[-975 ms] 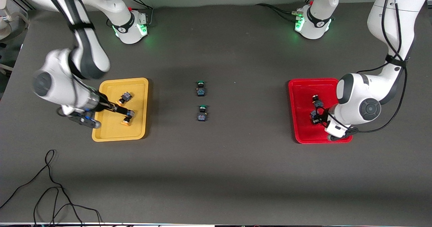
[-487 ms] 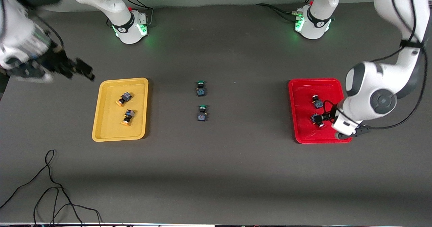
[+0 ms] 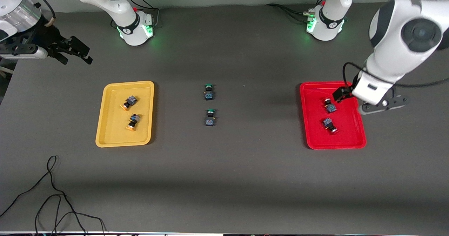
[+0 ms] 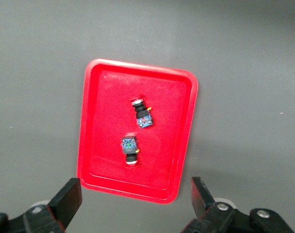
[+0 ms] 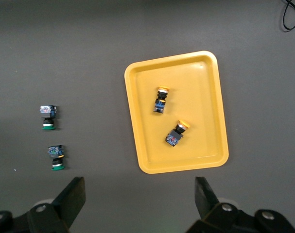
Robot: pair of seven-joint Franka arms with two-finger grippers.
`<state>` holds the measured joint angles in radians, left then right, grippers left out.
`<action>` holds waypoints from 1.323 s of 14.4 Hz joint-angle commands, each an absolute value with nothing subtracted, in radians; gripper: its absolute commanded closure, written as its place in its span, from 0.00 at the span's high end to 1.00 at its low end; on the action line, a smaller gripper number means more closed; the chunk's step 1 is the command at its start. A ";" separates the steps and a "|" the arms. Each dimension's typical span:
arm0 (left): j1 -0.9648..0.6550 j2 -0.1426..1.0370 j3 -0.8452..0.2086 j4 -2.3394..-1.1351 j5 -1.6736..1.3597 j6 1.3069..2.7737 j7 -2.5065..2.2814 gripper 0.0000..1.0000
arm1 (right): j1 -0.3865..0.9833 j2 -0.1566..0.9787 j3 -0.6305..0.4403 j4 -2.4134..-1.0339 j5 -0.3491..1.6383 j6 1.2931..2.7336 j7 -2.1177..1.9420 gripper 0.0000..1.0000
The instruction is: Place red and yellow buttons in trays
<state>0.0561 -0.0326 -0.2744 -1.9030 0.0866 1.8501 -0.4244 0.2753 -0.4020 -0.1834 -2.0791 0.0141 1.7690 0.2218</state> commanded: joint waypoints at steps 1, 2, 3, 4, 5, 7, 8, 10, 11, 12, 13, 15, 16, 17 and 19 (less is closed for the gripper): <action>0.057 -0.086 -0.258 -1.911 0.060 1.822 -0.362 1.00 | 0.256 -0.333 -0.172 -1.985 -0.002 1.764 0.196 1.00; 0.060 -0.109 -0.258 -1.911 0.057 1.798 -0.357 1.00 | 0.255 -0.309 -0.172 -1.949 -0.002 1.747 0.195 1.00; 0.058 -0.121 -0.253 -1.911 0.057 1.783 -0.347 1.00 | 0.253 -0.286 -0.167 -1.916 -0.002 1.724 0.183 1.00; 0.060 -0.138 -0.239 -1.913 0.054 1.769 -0.310 1.00 | 0.239 -0.272 -0.160 -1.904 -0.002 1.718 0.149 1.00; 0.057 -0.156 -0.210 -1.919 0.046 1.761 -0.269 1.00 | 0.215 -0.268 -0.140 -1.901 0.002 1.718 0.123 1.00; 0.028 -0.182 -0.123 -1.922 -0.001 1.738 -0.177 1.00 | 0.177 -0.268 -0.082 -1.894 0.005 1.718 0.120 1.00; 0.000 -0.192 -0.079 -1.919 -0.002 1.727 -0.138 1.00 | 0.181 -0.270 -0.080 -1.893 0.005 1.717 0.118 1.00; -0.003 -0.201 -0.038 -1.907 0.006 1.683 -0.085 1.00 | 0.183 -0.279 -0.084 -1.893 0.006 1.695 0.121 1.00; 0.006 -0.206 -0.040 -1.902 0.009 1.675 -0.083 1.00 | 0.183 -0.276 -0.093 -1.888 0.006 1.690 0.117 1.00; 0.033 -0.207 -0.054 -1.898 0.011 1.663 -0.081 1.00 | 0.183 -0.270 -0.097 -1.879 0.009 1.690 0.104 1.00; 0.067 -0.204 -0.087 -1.881 0.011 1.645 -0.081 1.00 | 0.183 -0.267 -0.094 -1.872 0.027 1.690 0.083 1.00; 0.092 -0.201 -0.117 -1.871 0.017 1.628 -0.081 1.00 | 0.187 -0.268 -0.081 -1.871 0.048 1.690 0.077 1.00; 0.087 -0.202 -0.114 -1.870 0.018 1.626 -0.083 1.00 | 0.193 -0.271 -0.081 -1.873 0.048 1.687 0.074 1.00; 0.084 -0.202 -0.106 -1.868 0.020 1.618 -0.086 1.00 | 0.195 -0.272 -0.086 -1.871 0.048 1.678 0.054 1.00; 0.077 -0.201 -0.097 -1.865 0.020 1.609 -0.089 1.00 | 0.193 -0.272 -0.091 -1.871 0.048 1.675 0.028 1.00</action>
<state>0.0711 -0.1961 -0.0965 -1.8817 0.0161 1.6391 -0.0967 0.1974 -0.2812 -0.0849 -1.8961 0.0261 1.7013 0.0758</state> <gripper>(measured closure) 0.000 0.000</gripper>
